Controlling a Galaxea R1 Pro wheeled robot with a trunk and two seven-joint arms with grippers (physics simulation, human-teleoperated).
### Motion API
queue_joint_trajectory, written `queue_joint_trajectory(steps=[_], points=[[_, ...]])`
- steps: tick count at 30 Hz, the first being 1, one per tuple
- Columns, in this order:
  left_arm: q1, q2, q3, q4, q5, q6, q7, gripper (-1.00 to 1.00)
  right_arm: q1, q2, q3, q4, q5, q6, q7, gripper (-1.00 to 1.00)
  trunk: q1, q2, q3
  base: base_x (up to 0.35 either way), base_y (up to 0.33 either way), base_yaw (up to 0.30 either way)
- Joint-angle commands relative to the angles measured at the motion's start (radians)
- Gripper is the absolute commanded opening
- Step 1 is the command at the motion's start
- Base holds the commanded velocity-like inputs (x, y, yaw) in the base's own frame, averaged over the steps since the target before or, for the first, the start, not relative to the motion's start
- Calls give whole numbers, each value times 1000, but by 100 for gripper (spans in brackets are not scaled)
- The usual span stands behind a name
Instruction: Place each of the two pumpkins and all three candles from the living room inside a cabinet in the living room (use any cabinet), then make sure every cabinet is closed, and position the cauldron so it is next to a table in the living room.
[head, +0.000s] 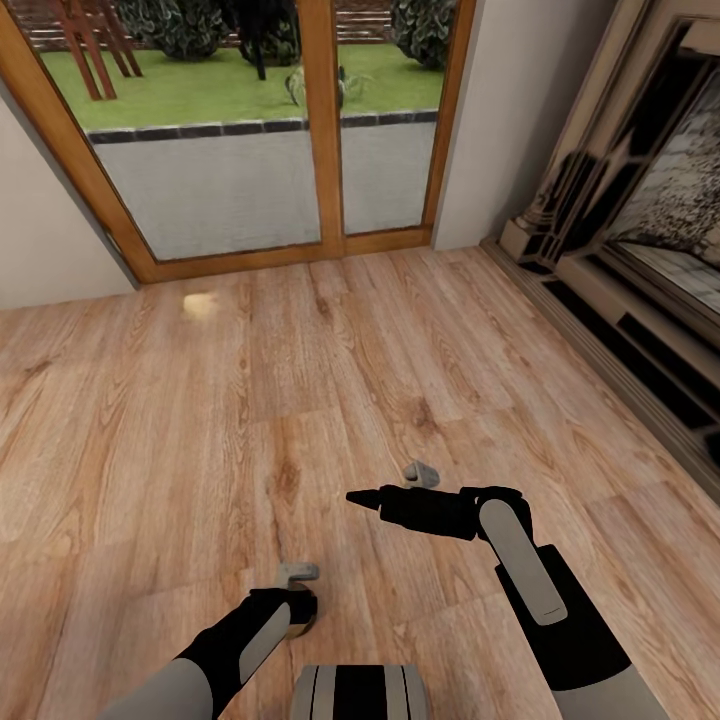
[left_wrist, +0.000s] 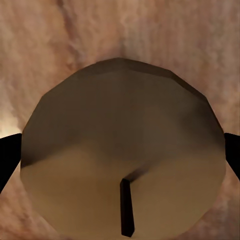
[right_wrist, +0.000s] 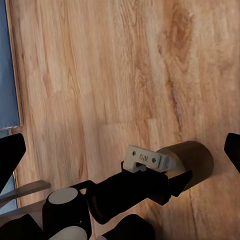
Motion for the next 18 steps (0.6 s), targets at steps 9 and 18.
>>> queue_joint_trajectory(steps=[9,18], points=[[-1,1,-9,-2,10,2,9,-100,-1,-1,1,1,-10,0,-10,100,0,0,-1,0,0,0],[-1,2,-9,-2,11,2,9,-100,-1,-1,1,2,-10,0,-10,100,0,0,-1,0,0,0]])
